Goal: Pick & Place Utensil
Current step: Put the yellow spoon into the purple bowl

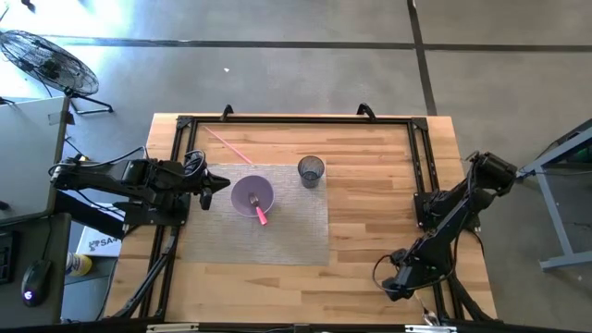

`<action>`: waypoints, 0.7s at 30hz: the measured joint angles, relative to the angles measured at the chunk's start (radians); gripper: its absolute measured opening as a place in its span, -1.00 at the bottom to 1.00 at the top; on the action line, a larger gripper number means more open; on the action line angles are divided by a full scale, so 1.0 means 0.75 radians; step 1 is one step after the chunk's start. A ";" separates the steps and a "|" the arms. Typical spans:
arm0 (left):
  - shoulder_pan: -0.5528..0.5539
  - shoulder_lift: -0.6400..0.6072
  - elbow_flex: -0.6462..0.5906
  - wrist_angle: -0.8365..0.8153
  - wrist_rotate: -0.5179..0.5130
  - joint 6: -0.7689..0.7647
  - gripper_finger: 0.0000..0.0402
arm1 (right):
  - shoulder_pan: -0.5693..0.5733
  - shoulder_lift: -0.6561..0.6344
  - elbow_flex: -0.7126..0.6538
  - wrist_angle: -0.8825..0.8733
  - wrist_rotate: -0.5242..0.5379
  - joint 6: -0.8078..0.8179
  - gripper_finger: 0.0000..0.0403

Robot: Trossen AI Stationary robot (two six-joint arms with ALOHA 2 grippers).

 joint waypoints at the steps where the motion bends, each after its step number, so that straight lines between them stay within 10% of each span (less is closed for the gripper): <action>1: 0.000 0.000 0.000 0.000 0.000 0.000 -0.83 | 0.000 0.000 0.000 -0.004 -0.002 -0.005 -0.10; 21: 0.000 0.000 0.000 -0.001 0.001 0.000 -0.83 | -0.060 0.002 -0.008 -0.202 -0.101 -0.079 -0.37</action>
